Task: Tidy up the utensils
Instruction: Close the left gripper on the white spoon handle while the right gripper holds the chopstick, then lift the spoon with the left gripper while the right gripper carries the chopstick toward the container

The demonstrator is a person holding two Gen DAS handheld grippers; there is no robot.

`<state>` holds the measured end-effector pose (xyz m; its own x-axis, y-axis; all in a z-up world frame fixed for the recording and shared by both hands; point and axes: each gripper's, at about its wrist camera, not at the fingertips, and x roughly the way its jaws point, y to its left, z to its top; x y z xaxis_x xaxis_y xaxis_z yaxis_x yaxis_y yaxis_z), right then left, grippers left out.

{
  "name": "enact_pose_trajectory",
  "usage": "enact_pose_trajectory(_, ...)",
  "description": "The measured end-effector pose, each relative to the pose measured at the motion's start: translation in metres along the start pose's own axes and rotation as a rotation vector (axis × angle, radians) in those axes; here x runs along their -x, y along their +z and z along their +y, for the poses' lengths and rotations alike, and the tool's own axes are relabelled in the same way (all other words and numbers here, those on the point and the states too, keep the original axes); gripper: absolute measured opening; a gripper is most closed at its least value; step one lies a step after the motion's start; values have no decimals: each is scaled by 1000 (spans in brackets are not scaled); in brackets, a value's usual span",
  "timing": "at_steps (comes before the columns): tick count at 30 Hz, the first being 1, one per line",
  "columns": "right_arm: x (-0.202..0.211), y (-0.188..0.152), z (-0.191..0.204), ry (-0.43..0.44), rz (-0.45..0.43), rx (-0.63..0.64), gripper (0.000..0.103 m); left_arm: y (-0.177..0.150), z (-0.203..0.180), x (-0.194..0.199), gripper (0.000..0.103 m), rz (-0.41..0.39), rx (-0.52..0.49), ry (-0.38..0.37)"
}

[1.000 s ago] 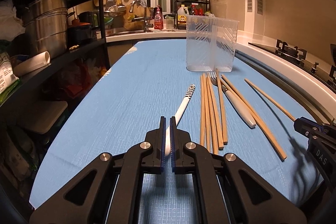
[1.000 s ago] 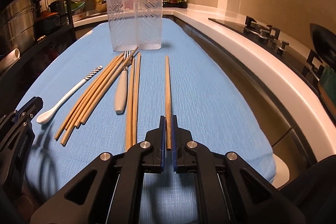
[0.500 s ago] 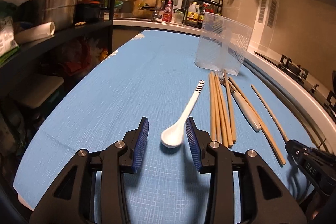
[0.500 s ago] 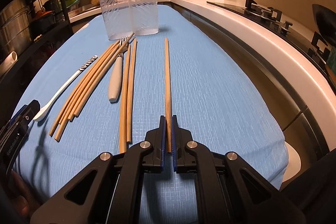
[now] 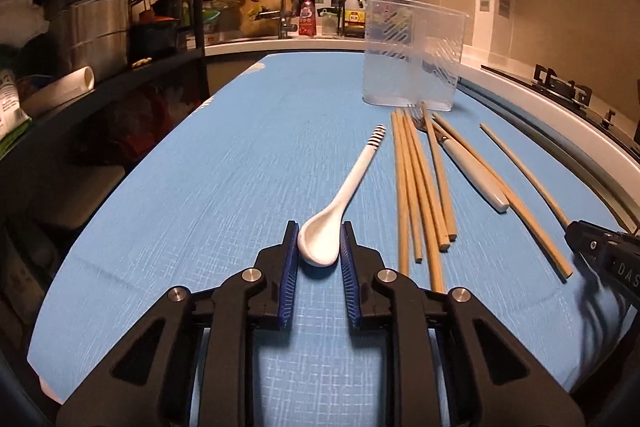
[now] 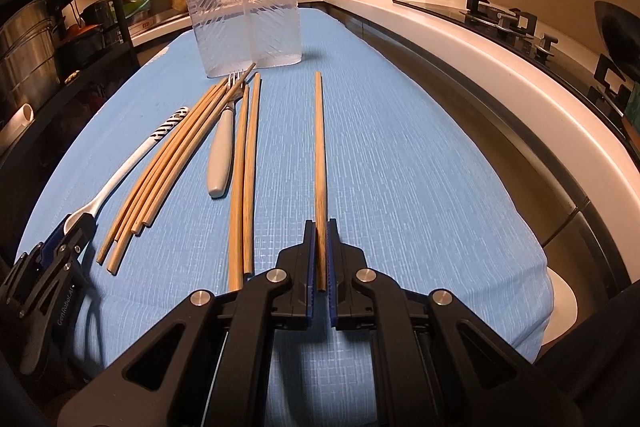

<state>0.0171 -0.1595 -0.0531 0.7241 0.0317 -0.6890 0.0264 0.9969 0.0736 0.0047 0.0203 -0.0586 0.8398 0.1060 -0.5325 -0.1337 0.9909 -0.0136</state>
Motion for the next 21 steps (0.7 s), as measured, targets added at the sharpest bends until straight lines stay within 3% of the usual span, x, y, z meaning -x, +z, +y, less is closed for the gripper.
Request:
enact_pose_trajectory(6,2,1,0,-4,-7,2,5,1,-5,8,18,-31,-28,15)
enact_pose_trajectory(8,6,2,1,-6,-25,5,5,4,-5,15,10,-66,-38,22)
enact_pose_trajectory(21,23,7,7,-9,-87,62,5,18,-8,28,10,-118,-62,59)
